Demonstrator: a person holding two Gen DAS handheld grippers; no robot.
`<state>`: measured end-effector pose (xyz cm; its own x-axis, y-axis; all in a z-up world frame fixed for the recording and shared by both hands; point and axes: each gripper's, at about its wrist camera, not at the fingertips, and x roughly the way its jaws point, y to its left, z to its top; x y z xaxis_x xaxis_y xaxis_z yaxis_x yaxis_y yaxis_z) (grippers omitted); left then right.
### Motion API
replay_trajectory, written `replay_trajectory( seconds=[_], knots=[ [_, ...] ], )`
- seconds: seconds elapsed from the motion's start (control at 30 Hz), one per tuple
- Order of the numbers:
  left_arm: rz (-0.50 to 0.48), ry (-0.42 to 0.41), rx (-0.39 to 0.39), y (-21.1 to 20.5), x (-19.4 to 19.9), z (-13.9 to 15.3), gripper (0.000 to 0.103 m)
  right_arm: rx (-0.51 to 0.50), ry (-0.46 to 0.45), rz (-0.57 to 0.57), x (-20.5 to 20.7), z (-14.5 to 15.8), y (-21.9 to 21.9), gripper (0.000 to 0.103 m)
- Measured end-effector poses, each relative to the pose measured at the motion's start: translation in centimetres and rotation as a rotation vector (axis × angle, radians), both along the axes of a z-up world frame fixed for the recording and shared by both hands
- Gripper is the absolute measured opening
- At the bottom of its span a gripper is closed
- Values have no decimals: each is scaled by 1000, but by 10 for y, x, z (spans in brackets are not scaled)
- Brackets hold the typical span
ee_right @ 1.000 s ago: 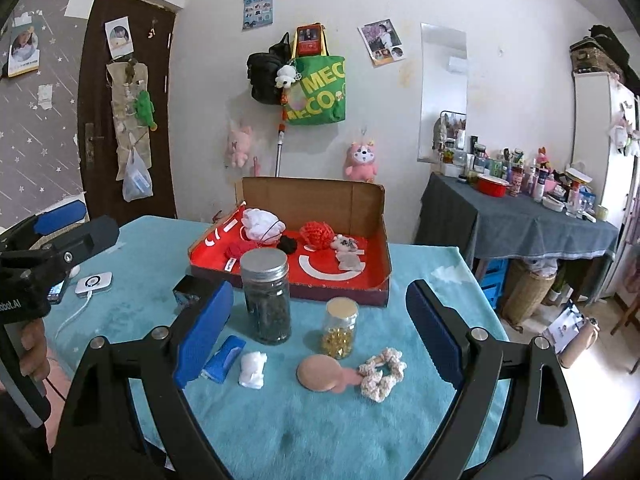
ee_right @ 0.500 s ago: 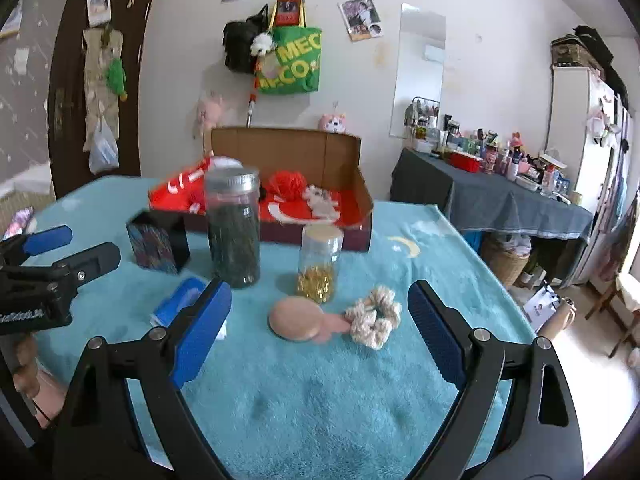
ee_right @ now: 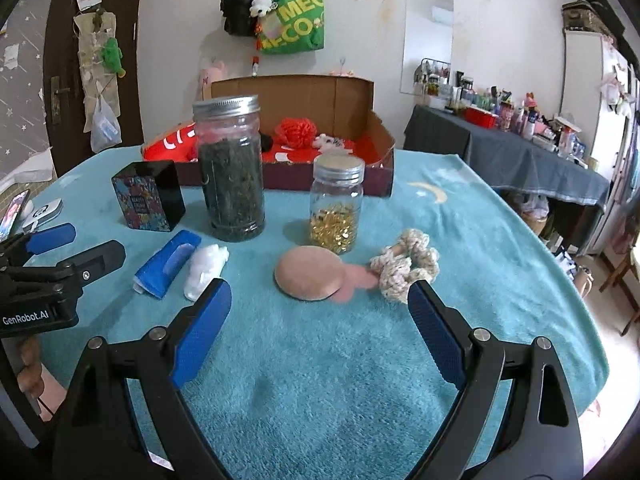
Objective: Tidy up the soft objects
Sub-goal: 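Grasp the blue cloth with the left tool while the right tool grasps the beige sponge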
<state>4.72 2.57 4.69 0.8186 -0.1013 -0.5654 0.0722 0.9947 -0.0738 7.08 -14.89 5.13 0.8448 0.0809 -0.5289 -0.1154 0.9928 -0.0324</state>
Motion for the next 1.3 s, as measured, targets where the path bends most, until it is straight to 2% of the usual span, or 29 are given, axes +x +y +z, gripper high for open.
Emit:
replay_trajectory(
  seconds=[0.23, 0.43, 0.5, 0.57, 0.6, 0.67, 0.7, 0.73, 0.77, 0.8, 0.9, 1.13, 1.3],
  knots=[
    [-47, 52, 29, -8, 15, 0, 103, 16, 53, 13, 16, -4, -4, 91],
    [-96, 112, 82, -20, 35, -3, 102, 14, 122, 81, 44, -3, -8, 90],
    [-111, 127, 74, -22, 42, -5, 96, 6, 148, 120, 53, -3, -5, 90],
    [-135, 158, 55, -24, 49, -9, 81, 22, 182, 162, 62, -4, -3, 89],
    [-153, 176, 45, -25, 52, -11, 75, 8, 200, 165, 67, -7, -1, 84],
    [-196, 216, 24, -28, 59, -17, 54, -35, 230, 149, 75, -14, 2, 66],
    [-212, 217, 20, -29, 60, -18, 53, -31, 252, 154, 79, -18, 2, 48],
    [-224, 211, 15, -29, 60, -17, 44, -9, 278, 167, 82, -21, 1, 45],
    [-244, 213, -3, -28, 60, -17, 28, 1, 270, 172, 82, -21, 0, 40],
    [-257, 224, -24, -26, 62, -17, 28, 21, 261, 197, 80, -20, -1, 24],
    [-264, 225, -39, -25, 60, -13, 26, 55, 249, 231, 73, -18, -1, 18],
    [-310, 187, -36, -27, 55, 5, 24, 75, 203, 285, 50, -2, 3, 17],
    [-336, 180, -36, -32, 59, 7, 24, 86, 203, 316, 52, 5, 12, 17]
  ],
)
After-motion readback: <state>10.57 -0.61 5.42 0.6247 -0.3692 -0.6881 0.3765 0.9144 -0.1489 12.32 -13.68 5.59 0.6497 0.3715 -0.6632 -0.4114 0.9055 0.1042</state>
